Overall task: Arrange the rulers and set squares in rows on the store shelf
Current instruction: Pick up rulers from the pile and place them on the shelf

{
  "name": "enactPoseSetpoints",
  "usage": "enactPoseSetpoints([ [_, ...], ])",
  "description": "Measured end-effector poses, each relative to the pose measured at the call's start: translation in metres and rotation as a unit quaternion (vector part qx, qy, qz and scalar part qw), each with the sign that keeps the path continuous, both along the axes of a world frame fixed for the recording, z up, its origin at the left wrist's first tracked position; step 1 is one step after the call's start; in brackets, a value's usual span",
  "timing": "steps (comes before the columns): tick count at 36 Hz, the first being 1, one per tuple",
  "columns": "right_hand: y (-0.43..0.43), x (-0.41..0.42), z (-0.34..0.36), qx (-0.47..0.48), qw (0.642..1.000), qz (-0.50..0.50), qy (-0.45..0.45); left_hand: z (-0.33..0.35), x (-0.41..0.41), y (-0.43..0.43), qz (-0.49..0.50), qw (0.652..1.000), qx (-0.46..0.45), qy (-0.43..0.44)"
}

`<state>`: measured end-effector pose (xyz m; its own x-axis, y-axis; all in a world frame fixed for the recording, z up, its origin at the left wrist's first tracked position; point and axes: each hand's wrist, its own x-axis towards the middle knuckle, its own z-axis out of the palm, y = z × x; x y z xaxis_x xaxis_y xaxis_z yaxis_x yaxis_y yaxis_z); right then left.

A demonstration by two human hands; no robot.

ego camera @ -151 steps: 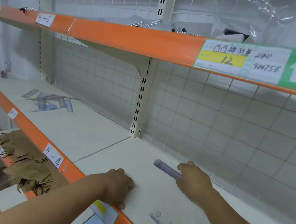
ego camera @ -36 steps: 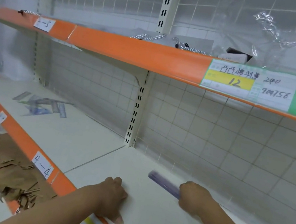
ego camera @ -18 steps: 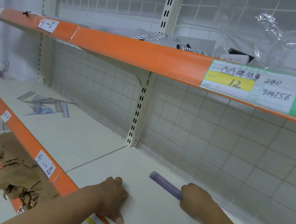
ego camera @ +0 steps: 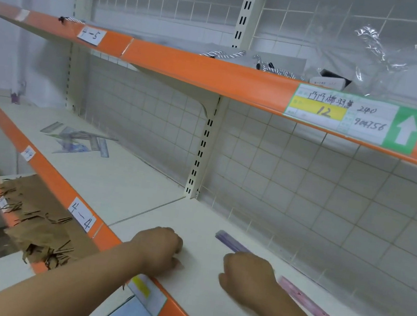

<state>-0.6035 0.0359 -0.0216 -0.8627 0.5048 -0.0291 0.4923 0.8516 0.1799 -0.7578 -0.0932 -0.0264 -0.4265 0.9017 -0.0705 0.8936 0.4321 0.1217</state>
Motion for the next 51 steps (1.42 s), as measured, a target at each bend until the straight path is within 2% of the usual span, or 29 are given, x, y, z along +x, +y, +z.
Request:
enactPoseSetpoints([
  [15, -0.081, -0.069, -0.001, 0.005, 0.996, 0.081, 0.020, 0.005, -0.045, -0.083, 0.041, 0.999, 0.024, -0.004],
  [32, -0.219, -0.276, 0.012, 0.033, 0.992, 0.090, 0.076, 0.028, -0.243, -0.222, 0.030, 0.999, 0.036, 0.021],
  [41, -0.236, -0.363, 0.012, 0.017, 0.993, 0.097, 0.063, 0.023, -0.326, -0.246, 0.042, 0.998, 0.051, 0.018],
  [51, -0.211, -0.462, 0.009, 0.019, 0.994, 0.090, 0.063, 0.020, -0.424, -0.226, 0.036, 0.999, 0.032, 0.021],
])
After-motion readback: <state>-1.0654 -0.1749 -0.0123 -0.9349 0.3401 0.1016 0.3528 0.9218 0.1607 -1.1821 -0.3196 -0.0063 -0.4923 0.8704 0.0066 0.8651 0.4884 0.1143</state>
